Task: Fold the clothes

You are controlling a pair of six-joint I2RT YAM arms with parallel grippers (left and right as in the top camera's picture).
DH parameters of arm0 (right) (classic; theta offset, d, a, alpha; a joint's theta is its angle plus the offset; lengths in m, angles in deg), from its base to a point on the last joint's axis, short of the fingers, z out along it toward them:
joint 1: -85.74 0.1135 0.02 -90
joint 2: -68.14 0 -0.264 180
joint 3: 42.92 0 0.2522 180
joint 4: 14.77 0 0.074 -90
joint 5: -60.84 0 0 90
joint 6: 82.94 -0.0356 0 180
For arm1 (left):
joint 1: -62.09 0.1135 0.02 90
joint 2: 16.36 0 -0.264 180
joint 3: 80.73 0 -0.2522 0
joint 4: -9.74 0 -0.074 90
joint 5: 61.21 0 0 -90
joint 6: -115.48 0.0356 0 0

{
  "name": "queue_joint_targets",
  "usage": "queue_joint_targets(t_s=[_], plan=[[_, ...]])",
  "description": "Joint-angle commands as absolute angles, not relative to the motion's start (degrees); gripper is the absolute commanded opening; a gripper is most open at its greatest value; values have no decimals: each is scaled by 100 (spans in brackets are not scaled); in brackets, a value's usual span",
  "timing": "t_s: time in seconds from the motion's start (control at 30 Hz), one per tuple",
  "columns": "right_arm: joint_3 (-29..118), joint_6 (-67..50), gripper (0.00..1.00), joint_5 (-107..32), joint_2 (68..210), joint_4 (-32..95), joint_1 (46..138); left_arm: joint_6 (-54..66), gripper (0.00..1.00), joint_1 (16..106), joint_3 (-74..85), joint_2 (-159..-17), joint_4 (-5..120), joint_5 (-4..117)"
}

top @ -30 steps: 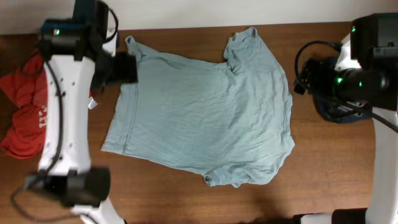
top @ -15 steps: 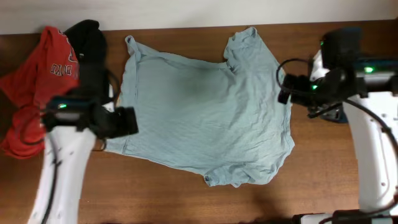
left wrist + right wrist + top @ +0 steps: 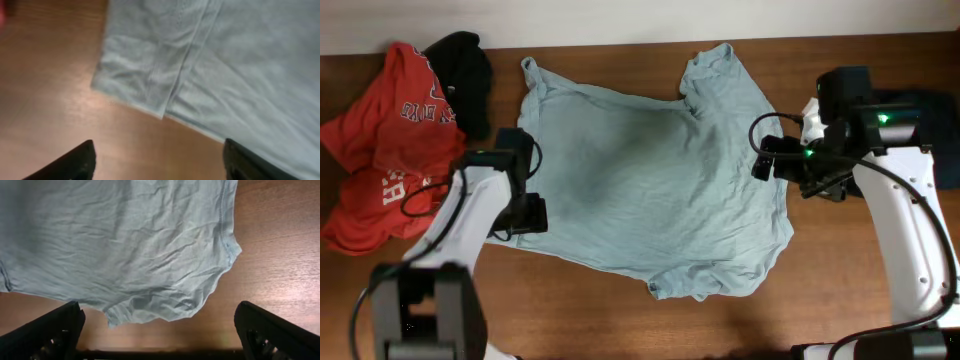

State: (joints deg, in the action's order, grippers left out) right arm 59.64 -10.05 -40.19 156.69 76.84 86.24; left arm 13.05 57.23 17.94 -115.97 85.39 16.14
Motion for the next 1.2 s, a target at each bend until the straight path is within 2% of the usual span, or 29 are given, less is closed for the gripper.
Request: queue_joint_targets(t_s=[0.0, 0.17, 0.57, 0.8, 0.9, 1.0, 1.17], plan=[[5929, -832, 99, -4100, 15604, 7638, 8648, 1286, 76, 5736, 1842, -11980, 8404, 1437], [5929, -814, 99, -4100, 15604, 7631, 8650, 1047, 75, 5734, 1847, -12148, 8174, 1042], [5929, -773, 99, -4100, 15604, 7605, 8648, 1006, 58, 5695, 2323, -12148, 7658, 1029], [5929, -771, 99, -4100, 15604, 7607, 8650, 813, 56, 5607, 2489, -12148, 7532, 725], [5929, -771, 99, -4100, 15604, 7607, 8650, 811, 50, 5607, 2489, -12148, 7532, 666], [5929, -771, 99, -4100, 15604, 7607, 8650, 809, 41, 5607, 2489, -12148, 7532, 576], [5929, -681, 99, -4100, 15604, 7607, 8650, 700, 35, 5607, 2489, -12148, 7525, 493]])
